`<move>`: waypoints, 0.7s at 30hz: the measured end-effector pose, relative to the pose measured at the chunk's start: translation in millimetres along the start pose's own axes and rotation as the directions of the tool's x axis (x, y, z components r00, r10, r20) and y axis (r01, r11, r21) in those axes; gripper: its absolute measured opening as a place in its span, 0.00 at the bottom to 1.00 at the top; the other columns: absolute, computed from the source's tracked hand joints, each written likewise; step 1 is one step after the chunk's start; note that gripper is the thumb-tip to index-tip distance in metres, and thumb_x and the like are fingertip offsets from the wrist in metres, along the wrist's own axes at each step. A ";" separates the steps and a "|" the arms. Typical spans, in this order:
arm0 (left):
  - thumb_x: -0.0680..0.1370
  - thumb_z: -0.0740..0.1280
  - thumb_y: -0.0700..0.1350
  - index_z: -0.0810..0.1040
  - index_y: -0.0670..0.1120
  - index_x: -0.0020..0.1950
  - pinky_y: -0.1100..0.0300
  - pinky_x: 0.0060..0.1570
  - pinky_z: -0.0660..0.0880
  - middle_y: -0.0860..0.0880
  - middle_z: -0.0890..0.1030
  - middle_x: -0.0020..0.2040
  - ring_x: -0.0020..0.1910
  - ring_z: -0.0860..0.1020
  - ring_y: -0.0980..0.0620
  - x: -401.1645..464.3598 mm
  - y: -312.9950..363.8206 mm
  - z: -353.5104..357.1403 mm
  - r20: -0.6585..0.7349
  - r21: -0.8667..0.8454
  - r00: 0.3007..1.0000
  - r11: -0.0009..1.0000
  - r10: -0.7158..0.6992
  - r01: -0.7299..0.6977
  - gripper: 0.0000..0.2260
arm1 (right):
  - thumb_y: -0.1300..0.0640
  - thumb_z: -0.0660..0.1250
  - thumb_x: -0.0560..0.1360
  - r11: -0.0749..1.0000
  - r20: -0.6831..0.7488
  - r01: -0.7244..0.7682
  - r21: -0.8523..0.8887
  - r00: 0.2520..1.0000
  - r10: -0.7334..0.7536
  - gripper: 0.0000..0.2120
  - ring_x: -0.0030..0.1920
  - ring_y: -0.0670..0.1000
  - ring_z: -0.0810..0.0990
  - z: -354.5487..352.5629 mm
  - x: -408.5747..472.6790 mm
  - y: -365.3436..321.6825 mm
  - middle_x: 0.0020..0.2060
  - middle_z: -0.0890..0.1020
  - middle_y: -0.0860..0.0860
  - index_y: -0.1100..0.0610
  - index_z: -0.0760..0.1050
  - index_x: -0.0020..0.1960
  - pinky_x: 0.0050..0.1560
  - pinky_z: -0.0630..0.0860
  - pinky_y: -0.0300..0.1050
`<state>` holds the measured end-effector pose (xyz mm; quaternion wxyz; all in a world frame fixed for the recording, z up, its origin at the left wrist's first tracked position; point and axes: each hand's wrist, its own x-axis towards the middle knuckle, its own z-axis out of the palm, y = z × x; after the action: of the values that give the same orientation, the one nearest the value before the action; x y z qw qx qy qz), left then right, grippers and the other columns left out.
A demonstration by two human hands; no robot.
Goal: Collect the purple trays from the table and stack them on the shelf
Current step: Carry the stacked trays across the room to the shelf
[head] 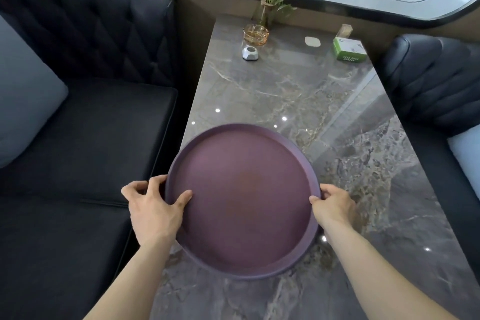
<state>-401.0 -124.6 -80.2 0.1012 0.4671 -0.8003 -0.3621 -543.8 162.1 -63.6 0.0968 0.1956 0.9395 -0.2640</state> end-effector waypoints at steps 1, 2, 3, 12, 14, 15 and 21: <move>0.67 0.78 0.56 0.75 0.54 0.62 0.51 0.48 0.73 0.49 0.68 0.62 0.49 0.77 0.44 1.8 -1.2 1.8 0.021 -0.004 1.000 1.000 -0.008 0.008 0.26 | 0.59 0.74 0.74 1.000 0.002 -0.005 0.018 1.000 0.005 0.07 0.53 0.61 0.84 1.2 2.5 -0.2 0.50 0.89 0.53 0.52 0.86 0.52 0.50 0.76 0.47; 0.68 0.77 0.56 0.74 0.54 0.63 0.51 0.48 0.72 0.48 0.71 0.62 0.49 0.77 0.44 3.4 -1.9 3.4 0.041 0.001 0.999 1.000 -0.007 0.007 0.26 | 0.60 0.75 0.74 0.999 0.010 -0.013 0.043 1.000 0.012 0.07 0.53 0.62 0.84 2.4 5.1 -0.5 0.50 0.89 0.54 0.53 0.86 0.51 0.52 0.79 0.49; 0.69 0.77 0.56 0.73 0.53 0.64 0.49 0.50 0.73 0.48 0.75 0.61 0.52 0.78 0.43 4.6 -2.1 4.8 0.050 0.007 0.999 1.000 -0.001 0.001 0.26 | 0.60 0.75 0.74 0.997 0.021 -0.025 0.066 0.999 0.024 0.08 0.53 0.62 0.84 3.0 7.7 -0.9 0.51 0.89 0.55 0.53 0.86 0.52 0.55 0.80 0.52; 0.72 0.74 0.58 0.62 0.49 0.79 0.43 0.61 0.71 0.42 0.77 0.65 0.65 0.73 0.38 -9.7 5.4 1.6 0.043 0.189 0.998 0.982 -0.037 0.028 0.39 | 0.53 0.71 0.79 0.995 0.111 -0.058 0.078 0.993 0.049 0.23 0.68 0.64 0.78 2.7 -1.3 15.2 0.69 0.81 0.55 0.48 0.76 0.73 0.69 0.75 0.60; 0.71 0.74 0.58 0.66 0.51 0.76 0.44 0.56 0.74 0.43 0.76 0.64 0.63 0.75 0.39 -14.7 3.2 -2.9 0.077 0.174 0.993 0.982 -0.088 0.073 0.36 | 0.53 0.72 0.79 0.995 0.109 -0.058 0.076 0.993 0.050 0.22 0.68 0.64 0.78 0.6 -7.6 20.9 0.68 0.81 0.56 0.49 0.77 0.73 0.68 0.75 0.57; 0.71 0.74 0.58 0.68 0.52 0.75 0.45 0.54 0.74 0.43 0.77 0.63 0.62 0.76 0.39 -19.8 1.4 -5.9 0.087 0.166 0.990 0.982 -0.110 0.095 0.34 | 0.54 0.72 0.79 0.995 0.114 -0.058 0.075 0.992 0.049 0.22 0.68 0.63 0.78 -1.0 -11.7 24.4 0.68 0.82 0.56 0.50 0.77 0.72 0.67 0.75 0.55; 0.70 0.74 0.58 0.69 0.51 0.72 0.44 0.56 0.74 0.43 0.77 0.63 0.60 0.77 0.37 -63.7 -18.9 -19.0 0.141 0.161 0.975 0.975 -0.174 0.151 0.33 | 0.56 0.72 0.78 0.996 0.150 -0.065 0.061 0.987 0.055 0.19 0.65 0.64 0.79 -14.4 -45.1 61.1 0.63 0.83 0.59 0.53 0.79 0.69 0.65 0.75 0.55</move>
<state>-344.2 -87.2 -68.1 -0.0264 0.5078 -0.7896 -0.3434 -478.6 203.3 -66.6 0.1676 0.2070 0.9141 -0.3056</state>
